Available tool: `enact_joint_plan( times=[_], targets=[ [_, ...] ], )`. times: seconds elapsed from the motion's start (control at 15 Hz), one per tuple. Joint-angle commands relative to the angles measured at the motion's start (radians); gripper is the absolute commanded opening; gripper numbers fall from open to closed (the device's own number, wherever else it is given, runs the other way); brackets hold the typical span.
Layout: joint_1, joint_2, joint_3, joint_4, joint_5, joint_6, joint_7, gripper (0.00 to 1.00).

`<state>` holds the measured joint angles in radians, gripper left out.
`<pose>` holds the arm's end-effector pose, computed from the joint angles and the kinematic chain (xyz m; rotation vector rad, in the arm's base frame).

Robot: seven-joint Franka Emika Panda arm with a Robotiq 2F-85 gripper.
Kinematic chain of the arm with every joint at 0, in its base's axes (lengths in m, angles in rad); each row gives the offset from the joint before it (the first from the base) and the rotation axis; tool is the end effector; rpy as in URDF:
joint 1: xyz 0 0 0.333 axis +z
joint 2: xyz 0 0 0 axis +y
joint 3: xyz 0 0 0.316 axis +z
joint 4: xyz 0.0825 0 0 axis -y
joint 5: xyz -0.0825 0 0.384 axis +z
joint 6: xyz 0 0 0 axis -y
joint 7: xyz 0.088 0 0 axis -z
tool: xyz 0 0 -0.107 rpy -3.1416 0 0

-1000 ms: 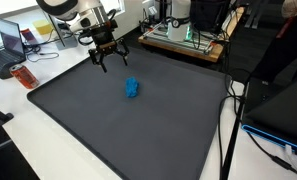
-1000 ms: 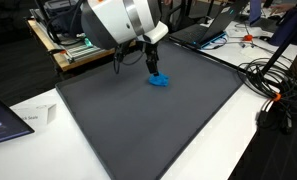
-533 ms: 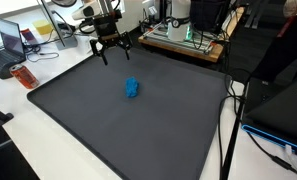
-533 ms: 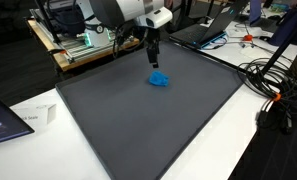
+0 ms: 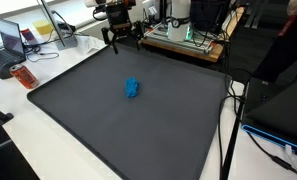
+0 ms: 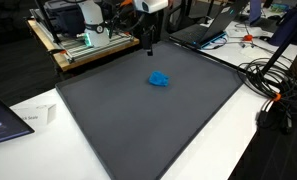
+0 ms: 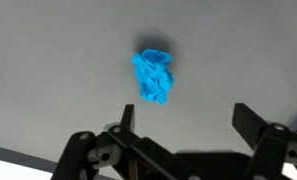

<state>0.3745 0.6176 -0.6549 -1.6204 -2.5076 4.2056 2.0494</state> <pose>0.5225 -0.0136 0.3235 -2.8631 -0.8581 -0.1732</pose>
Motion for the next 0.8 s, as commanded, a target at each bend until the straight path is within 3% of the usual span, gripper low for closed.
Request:
enact_joint_plan(
  times=[0.0,0.33,0.53,0.6,0.73],
  targets=[
    [0.156,-0.120,-0.104,-0.195,0.000,-0.055,0.109,1.00],
    [0.393,-0.198,-0.265,-0.335,0.000,-0.129,0.313,1.00],
    [0.579,-0.217,-0.400,-0.389,0.000,-0.189,0.475,1.00],
    [0.464,-0.165,-0.314,-0.320,0.000,-0.137,0.387,1.00],
    [0.549,-0.176,-0.369,-0.347,0.000,-0.161,0.450,1.00]
  ],
)
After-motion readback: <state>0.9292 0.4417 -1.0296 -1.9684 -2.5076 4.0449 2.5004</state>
